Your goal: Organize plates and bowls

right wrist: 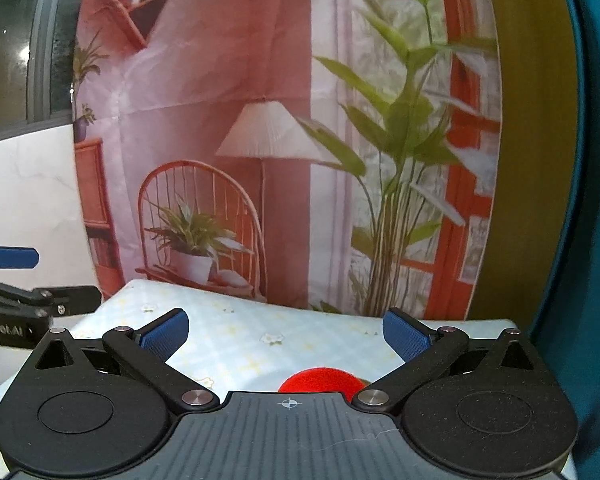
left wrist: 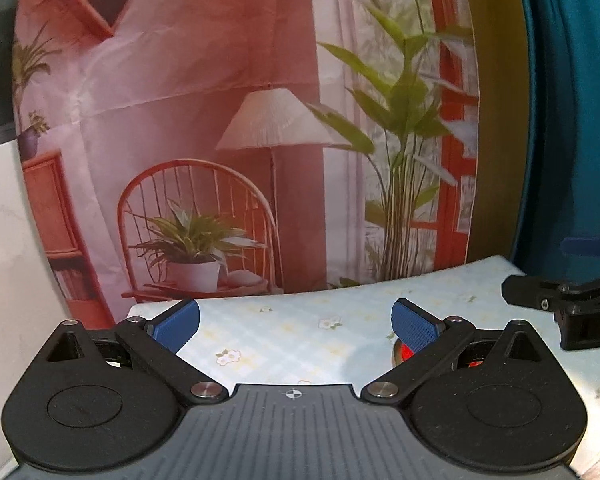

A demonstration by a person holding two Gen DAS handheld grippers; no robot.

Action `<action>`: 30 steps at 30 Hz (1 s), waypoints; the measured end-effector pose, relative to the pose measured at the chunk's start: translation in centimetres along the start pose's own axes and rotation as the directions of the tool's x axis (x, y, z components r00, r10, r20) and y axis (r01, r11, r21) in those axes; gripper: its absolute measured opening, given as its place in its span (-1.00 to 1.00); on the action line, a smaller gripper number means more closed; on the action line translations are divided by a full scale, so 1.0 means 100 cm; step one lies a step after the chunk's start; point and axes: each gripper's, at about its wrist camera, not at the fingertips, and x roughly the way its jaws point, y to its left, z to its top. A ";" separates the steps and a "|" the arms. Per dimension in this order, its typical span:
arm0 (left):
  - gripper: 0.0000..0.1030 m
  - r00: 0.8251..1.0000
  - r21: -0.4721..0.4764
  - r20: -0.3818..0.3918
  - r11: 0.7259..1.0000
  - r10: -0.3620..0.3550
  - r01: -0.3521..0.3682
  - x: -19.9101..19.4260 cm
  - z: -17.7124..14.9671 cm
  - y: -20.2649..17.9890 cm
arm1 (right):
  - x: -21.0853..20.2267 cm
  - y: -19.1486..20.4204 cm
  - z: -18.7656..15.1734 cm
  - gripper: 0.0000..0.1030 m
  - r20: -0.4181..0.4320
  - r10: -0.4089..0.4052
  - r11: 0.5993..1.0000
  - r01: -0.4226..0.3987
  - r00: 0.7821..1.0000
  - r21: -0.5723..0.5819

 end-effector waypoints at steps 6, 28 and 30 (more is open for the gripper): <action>1.00 0.999 -0.060 0.042 0.998 0.021 -0.018 -0.033 0.002 0.011 | -0.028 0.011 0.008 0.99 0.028 -0.025 1.000 0.024 0.999 0.019; 1.00 0.997 -0.068 0.044 0.996 0.064 -0.061 -0.057 -0.004 0.011 | -0.051 0.010 0.006 0.99 0.043 -0.041 0.998 0.039 0.998 0.053; 1.00 0.997 -0.063 0.045 0.996 0.065 -0.063 -0.057 -0.003 0.011 | -0.051 0.009 0.005 0.99 0.043 -0.042 0.998 0.039 0.998 0.056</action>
